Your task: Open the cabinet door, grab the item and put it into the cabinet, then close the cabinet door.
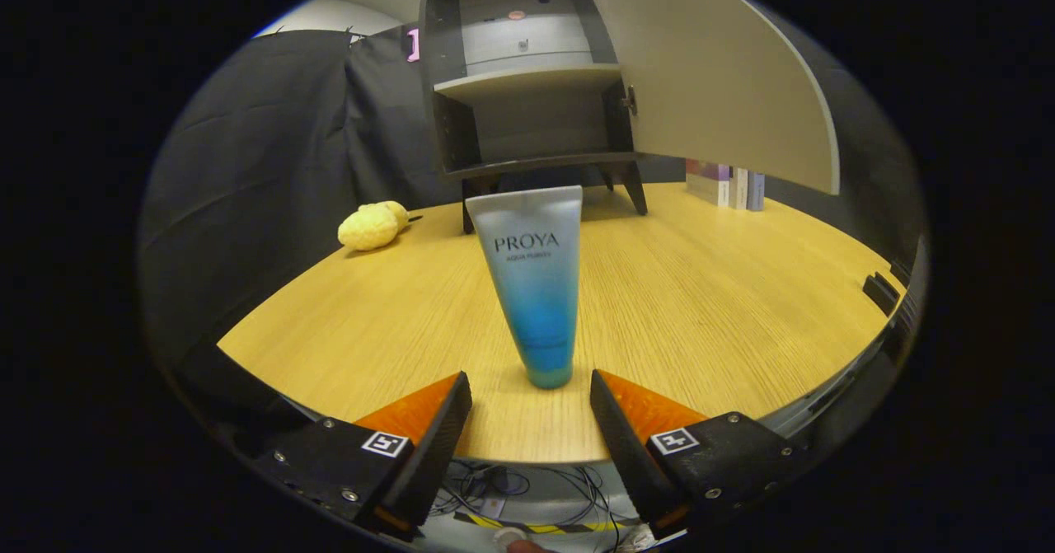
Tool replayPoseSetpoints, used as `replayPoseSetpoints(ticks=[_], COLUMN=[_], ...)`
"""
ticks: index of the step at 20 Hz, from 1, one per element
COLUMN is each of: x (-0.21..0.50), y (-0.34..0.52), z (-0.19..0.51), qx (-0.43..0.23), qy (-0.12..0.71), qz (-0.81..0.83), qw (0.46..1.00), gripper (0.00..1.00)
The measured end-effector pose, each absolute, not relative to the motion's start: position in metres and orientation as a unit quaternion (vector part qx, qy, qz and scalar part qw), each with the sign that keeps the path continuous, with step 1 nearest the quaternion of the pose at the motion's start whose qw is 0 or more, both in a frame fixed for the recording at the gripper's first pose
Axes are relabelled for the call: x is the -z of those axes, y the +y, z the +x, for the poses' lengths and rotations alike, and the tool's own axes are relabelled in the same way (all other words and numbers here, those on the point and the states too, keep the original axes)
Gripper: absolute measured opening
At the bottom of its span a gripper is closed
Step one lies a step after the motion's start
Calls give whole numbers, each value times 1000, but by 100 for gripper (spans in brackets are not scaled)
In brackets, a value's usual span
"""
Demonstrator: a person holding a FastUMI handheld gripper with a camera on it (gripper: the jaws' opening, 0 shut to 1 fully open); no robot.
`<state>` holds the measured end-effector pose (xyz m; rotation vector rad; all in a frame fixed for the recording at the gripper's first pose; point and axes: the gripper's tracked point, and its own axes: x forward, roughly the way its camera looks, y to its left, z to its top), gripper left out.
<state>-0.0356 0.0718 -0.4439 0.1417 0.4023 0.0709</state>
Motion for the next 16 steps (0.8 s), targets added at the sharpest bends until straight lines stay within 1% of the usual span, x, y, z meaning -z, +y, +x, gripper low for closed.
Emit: replayPoseSetpoints(ticks=[2, 4, 6, 9, 16], x=[444, 447, 439, 415, 336], y=[77, 76, 70, 61, 42], z=[-19, -7, -7, -4, 15], qx=[-42, -47, -44, -38, -22], qy=[199, 203, 200, 189, 169], qz=[81, 82, 82, 71, 60], qw=[976, 975, 975, 979, 984], gripper=[89, 77, 45, 43, 43])
